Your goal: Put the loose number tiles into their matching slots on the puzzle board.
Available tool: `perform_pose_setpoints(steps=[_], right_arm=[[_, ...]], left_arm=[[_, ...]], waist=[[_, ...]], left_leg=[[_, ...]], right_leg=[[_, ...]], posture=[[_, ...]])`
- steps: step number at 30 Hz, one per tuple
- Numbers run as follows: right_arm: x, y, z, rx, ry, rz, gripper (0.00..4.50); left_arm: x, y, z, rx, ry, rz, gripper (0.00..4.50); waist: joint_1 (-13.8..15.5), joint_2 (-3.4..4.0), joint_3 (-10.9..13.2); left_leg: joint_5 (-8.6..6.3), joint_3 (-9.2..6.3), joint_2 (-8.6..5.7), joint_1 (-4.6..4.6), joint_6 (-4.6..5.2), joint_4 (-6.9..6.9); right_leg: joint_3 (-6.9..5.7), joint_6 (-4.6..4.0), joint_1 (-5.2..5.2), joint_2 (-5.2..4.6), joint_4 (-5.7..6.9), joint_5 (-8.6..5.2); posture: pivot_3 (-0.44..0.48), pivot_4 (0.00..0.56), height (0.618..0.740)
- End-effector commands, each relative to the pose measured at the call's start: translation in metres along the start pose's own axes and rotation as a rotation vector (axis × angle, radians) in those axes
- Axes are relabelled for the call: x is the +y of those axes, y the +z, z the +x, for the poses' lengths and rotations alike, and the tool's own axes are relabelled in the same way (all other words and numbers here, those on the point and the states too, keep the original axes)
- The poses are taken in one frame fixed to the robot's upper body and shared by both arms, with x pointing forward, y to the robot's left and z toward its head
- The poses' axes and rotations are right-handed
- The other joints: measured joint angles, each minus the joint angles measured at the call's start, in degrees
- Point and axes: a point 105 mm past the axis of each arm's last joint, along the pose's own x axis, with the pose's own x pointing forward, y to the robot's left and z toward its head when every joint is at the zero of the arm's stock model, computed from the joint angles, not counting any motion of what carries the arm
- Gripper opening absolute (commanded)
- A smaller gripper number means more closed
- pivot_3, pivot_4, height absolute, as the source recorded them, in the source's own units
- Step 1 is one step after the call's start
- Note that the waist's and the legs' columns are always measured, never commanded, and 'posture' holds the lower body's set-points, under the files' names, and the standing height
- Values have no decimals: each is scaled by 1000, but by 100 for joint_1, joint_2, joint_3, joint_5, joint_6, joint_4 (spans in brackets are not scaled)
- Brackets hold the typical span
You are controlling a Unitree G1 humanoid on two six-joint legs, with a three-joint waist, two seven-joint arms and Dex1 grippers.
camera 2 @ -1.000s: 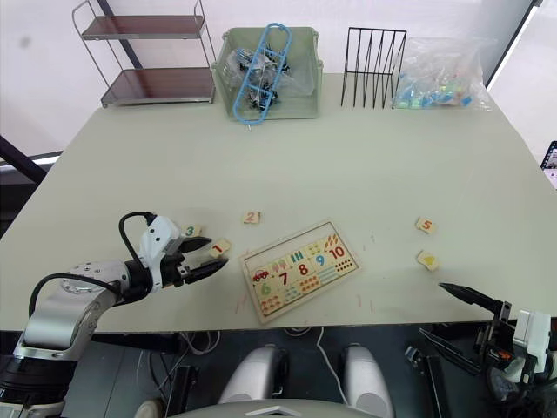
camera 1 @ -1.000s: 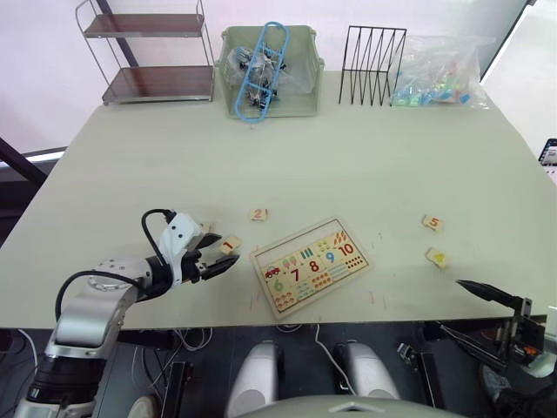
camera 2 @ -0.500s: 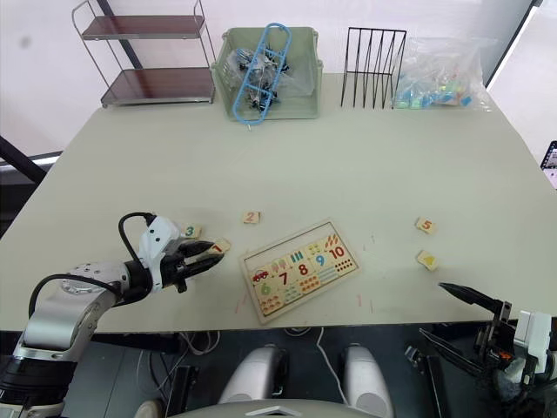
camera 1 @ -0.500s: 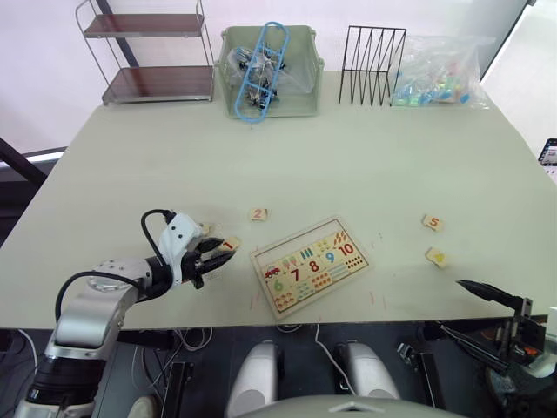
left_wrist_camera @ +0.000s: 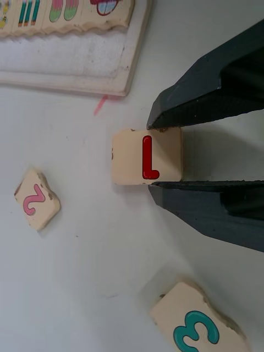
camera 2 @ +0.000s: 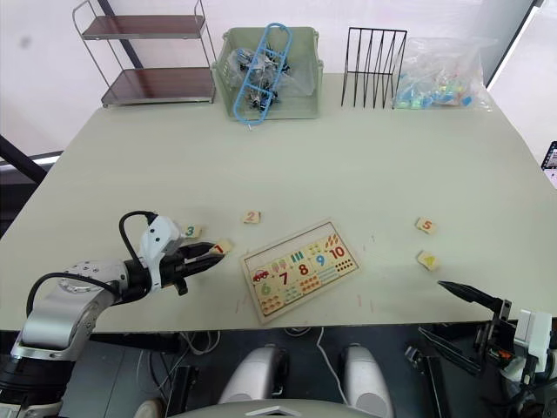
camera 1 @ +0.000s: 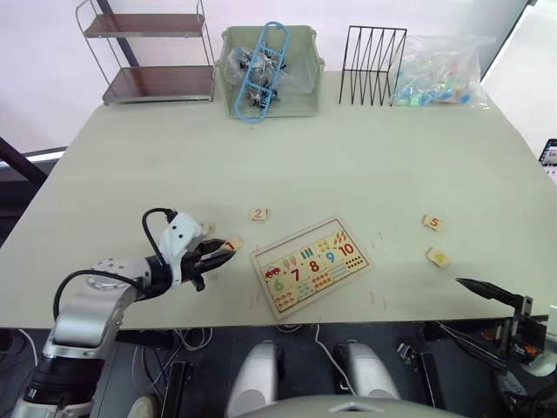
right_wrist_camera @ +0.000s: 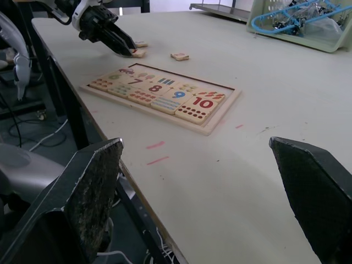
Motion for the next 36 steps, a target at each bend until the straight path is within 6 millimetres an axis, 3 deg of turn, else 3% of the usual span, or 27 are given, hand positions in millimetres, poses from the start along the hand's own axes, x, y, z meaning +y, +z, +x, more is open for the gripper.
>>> perform_pose_setpoints(steps=[1, 12, 22, 36], right_arm=[[-2, 9, 2, -27, -1, -34, 4500], [1, 11, 10, -47, -5, -33, 4500], [5, 16, 20, -75, 2, -39, 4500], [9, 19, 25, -89, 10, -43, 4500]], left_arm=[[-2, 21, -6, -35, -31, 64, 886], [-15, 58, -11, -26, -144, 182, 886], [-31, 82, 3, -5, -196, 213, 886], [-44, 68, 17, 184, -215, 178, 886]], waist=[[-1, 0, 0], [6, 0, 1], [1, 0, 2], [-1, -1, 2]], left_leg=[[0, 0, 0, 0, 0, 0], [0, 2, 0, -1, 0, 0], [0, 5, -2, -2, 0, 0], [0, 5, -4, -3, 0, 0]], right_leg=[[0, 0, 0, 0, 0, 0], [-1, 1, -1, 1, 0, -1], [0, 7, 0, 3, 0, -4], [0, 16, 0, 6, 0, -9]], posture=[[0, 150, 740], [0, 150, 740], [0, 150, 740], [0, 150, 740]])
